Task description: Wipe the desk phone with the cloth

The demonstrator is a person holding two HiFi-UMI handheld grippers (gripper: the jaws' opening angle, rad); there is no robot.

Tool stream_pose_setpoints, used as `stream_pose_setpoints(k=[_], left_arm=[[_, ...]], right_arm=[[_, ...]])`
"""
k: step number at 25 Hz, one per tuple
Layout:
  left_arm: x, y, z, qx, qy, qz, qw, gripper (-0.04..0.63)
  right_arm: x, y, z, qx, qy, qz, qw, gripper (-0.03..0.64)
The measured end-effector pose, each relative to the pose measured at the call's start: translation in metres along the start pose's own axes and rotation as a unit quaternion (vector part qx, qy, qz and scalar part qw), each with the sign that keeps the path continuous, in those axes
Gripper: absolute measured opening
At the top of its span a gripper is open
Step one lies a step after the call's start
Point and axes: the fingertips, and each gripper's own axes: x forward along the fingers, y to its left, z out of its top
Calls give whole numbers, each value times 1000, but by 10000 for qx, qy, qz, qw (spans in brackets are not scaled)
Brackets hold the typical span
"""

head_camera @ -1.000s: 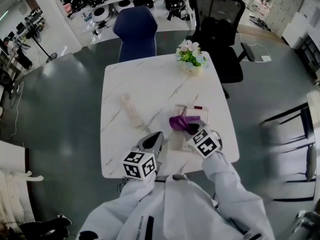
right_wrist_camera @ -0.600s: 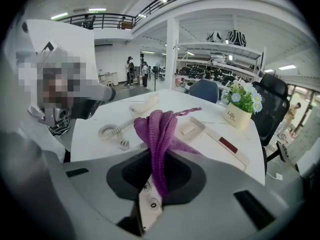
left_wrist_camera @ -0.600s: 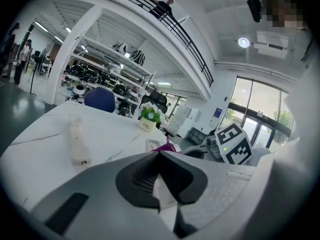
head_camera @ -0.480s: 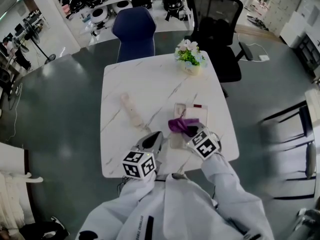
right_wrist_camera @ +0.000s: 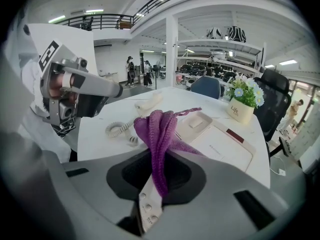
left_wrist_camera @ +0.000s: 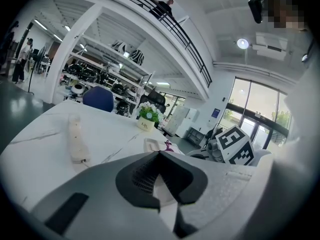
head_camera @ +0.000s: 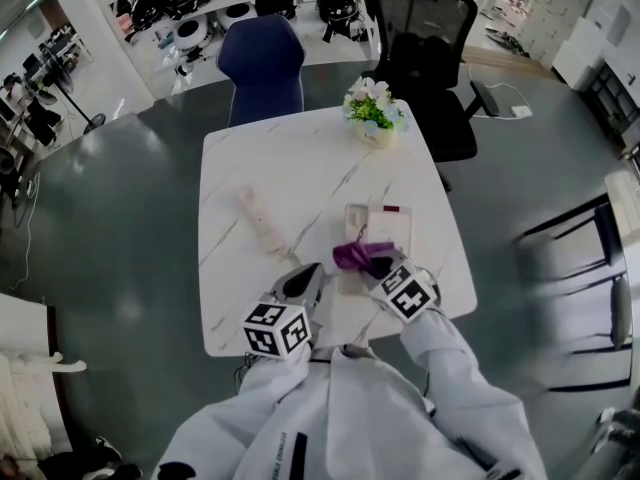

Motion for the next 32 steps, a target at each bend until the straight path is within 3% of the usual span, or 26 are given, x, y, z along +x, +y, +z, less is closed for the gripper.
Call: stream_pose_setpoints(k=[32], left_arm=[[-5,-10,3,32,14,-202,9998,-3]], right_arm=[[-11,62,-33,267,442,720,9961,41]])
